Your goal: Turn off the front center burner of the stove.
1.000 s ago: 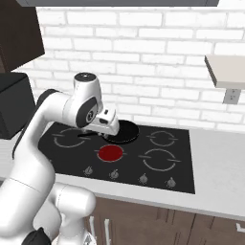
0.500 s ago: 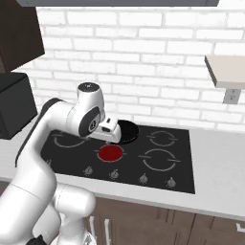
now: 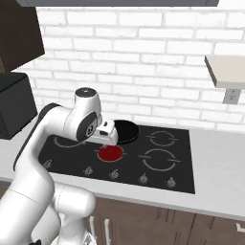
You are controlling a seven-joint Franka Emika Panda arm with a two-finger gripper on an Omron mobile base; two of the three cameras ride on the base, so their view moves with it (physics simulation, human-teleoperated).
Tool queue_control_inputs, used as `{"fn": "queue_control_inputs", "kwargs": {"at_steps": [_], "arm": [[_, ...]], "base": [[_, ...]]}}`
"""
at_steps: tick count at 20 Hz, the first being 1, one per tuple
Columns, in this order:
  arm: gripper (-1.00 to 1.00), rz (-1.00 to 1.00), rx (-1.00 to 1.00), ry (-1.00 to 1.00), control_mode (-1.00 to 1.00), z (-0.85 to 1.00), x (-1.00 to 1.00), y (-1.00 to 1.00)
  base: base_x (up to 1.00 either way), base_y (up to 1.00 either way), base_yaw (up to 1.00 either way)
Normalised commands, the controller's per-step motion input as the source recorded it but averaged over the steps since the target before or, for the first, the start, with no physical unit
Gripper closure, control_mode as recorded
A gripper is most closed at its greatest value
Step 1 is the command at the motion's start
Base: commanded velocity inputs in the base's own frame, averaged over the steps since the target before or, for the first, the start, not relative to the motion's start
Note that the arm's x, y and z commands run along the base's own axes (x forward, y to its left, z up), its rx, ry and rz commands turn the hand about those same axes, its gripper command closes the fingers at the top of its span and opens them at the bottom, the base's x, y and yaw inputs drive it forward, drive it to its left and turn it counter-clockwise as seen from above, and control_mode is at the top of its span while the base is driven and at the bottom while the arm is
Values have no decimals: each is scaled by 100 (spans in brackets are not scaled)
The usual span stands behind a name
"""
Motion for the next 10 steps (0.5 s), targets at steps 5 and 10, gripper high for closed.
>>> {"fn": "queue_control_inputs", "kwargs": {"at_steps": [5,10], "arm": [[-100,10,-3,0,-100,-13,1,29],[-100,5,-5,5,-100,-17,9,24]], "base": [[0,0,0],[0,0,0]]}}
